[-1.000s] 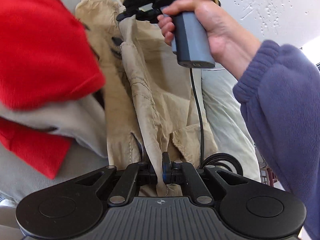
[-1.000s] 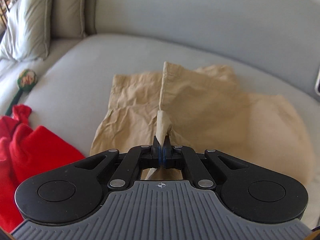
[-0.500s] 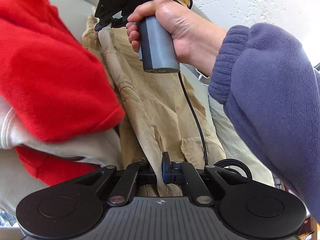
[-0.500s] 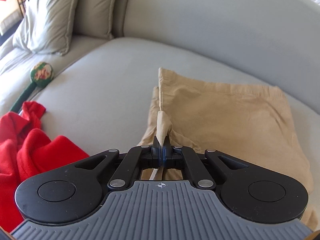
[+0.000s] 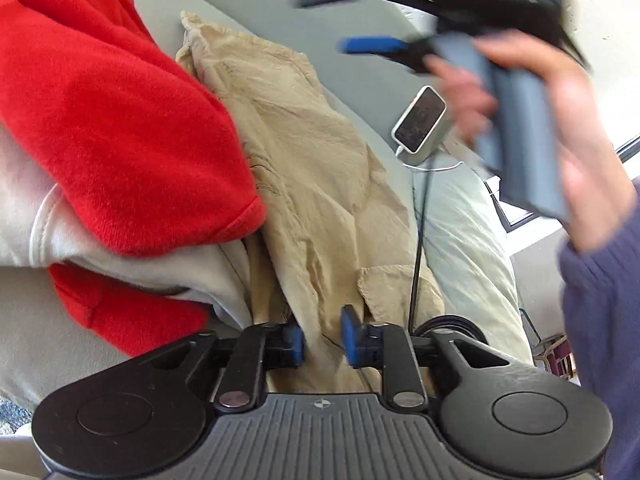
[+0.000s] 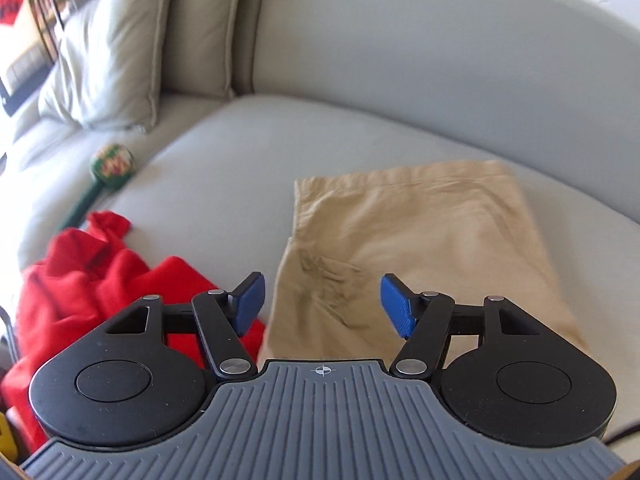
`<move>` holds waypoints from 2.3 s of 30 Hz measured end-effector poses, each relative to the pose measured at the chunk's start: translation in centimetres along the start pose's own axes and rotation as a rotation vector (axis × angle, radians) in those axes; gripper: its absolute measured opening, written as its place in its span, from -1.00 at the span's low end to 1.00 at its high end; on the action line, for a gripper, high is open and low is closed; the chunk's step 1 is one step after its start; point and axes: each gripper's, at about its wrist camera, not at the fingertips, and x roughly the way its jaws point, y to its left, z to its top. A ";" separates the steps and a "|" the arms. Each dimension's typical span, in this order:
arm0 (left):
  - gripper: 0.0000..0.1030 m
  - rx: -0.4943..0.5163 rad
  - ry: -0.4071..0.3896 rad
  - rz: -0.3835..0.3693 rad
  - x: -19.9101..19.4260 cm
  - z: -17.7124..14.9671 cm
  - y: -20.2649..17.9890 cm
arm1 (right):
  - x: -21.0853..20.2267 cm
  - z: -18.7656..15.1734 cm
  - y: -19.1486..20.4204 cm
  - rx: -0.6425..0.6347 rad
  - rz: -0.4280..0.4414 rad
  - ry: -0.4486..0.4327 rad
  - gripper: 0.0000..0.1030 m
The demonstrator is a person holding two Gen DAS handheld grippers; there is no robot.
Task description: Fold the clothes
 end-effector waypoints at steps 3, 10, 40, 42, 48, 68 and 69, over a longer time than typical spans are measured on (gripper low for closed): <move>-0.19 0.014 -0.055 0.060 -2.1 -1.4 -1.9 | -9.2 -2.2 -3.2 0.046 -0.002 -0.119 0.28; 0.03 0.055 -0.086 0.109 -7.7 -7.8 -6.7 | -28.9 -10.3 -11.3 0.242 0.045 -0.292 0.42; 0.06 0.183 -0.148 0.494 -5.2 -11.7 -11.2 | -25.4 -30.6 -13.0 0.406 0.038 -0.098 0.25; -0.12 0.184 -0.184 0.491 -5.5 -11.5 -11.0 | -24.9 -30.4 -12.6 0.373 0.014 -0.112 -0.08; -0.71 0.272 -0.238 0.459 -4.3 -9.6 -11.4 | -23.0 -28.5 -11.1 0.228 -0.006 -0.134 -0.60; -0.83 0.445 -0.093 0.587 3.3 -7.7 -9.4 | -13.9 -26.0 -12.2 0.151 -0.067 -0.056 -0.58; -0.83 0.420 -0.107 0.578 2.5 -7.8 -9.8 | -14.8 -25.8 -12.6 0.196 -0.064 -0.049 -0.54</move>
